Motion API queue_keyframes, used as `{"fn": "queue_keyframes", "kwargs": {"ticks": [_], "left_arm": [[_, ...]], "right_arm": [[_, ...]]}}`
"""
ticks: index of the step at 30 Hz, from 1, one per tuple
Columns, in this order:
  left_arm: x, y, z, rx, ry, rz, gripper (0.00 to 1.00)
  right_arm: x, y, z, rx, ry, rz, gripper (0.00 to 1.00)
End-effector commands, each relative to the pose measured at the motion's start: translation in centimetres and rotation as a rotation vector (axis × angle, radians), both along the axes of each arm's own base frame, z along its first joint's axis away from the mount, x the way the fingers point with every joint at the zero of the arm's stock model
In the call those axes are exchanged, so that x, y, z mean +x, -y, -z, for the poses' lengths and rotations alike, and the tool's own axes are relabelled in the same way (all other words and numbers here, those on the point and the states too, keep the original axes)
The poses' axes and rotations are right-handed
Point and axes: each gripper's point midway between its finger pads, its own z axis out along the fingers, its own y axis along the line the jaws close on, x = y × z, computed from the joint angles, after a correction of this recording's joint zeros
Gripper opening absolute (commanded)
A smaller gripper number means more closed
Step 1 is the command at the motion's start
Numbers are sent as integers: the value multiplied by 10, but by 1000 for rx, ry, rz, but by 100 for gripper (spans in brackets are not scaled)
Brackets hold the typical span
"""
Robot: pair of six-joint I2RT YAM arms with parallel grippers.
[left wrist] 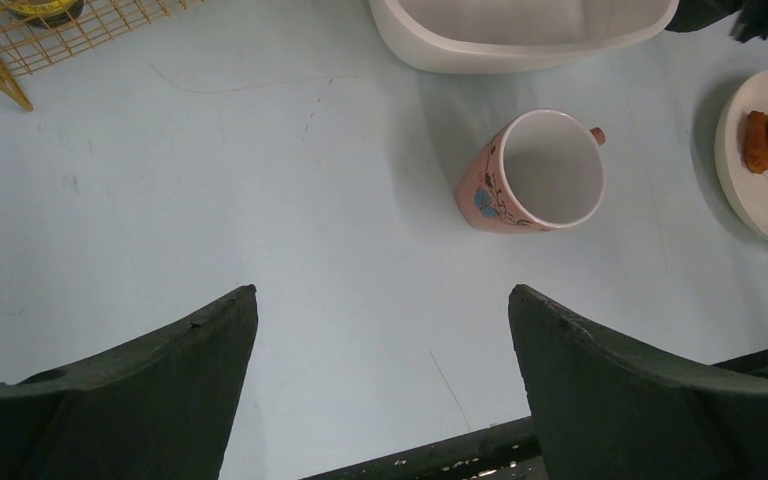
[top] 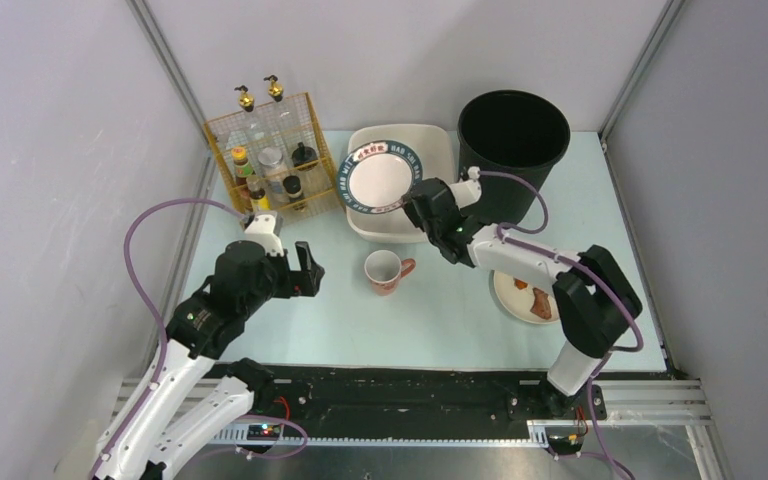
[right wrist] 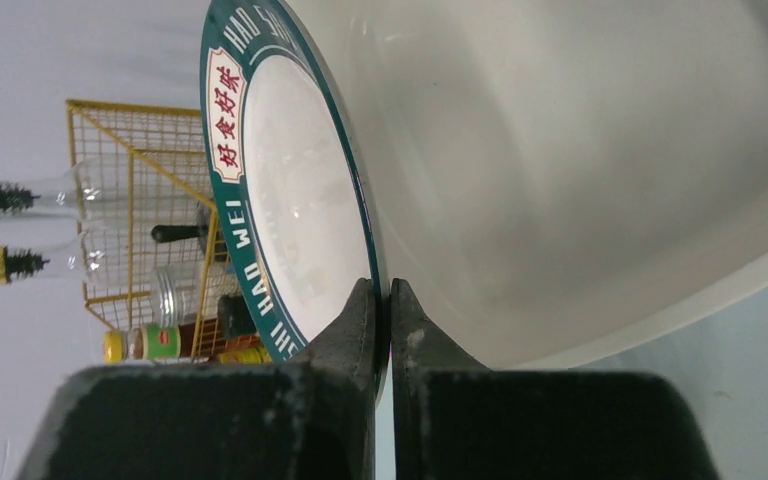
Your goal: Clear the kitchen counter
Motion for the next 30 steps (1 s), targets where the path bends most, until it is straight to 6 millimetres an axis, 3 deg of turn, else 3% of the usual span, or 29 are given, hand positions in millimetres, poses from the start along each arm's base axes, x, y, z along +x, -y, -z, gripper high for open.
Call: {"fn": "queue_keyframes", "kwargs": {"ticks": [1, 6, 18, 21, 26, 30], "left_arm": [[2, 0, 1, 3, 1, -6, 98], [2, 0, 1, 4, 2, -5, 98], [3, 0, 2, 6, -2, -6, 98], [3, 0, 3, 9, -6, -7, 98], [4, 0, 4, 12, -7, -12, 98], [4, 0, 5, 15, -14, -11, 98]], "right_arm": [[26, -3, -21, 172, 86, 112, 0], [41, -3, -6, 225, 69, 149, 0], [90, 21, 26, 272, 35, 233, 0], [99, 18, 28, 267, 28, 229, 0], [112, 12, 49, 259, -18, 229, 1], [123, 9, 59, 237, -44, 228, 22]]}}
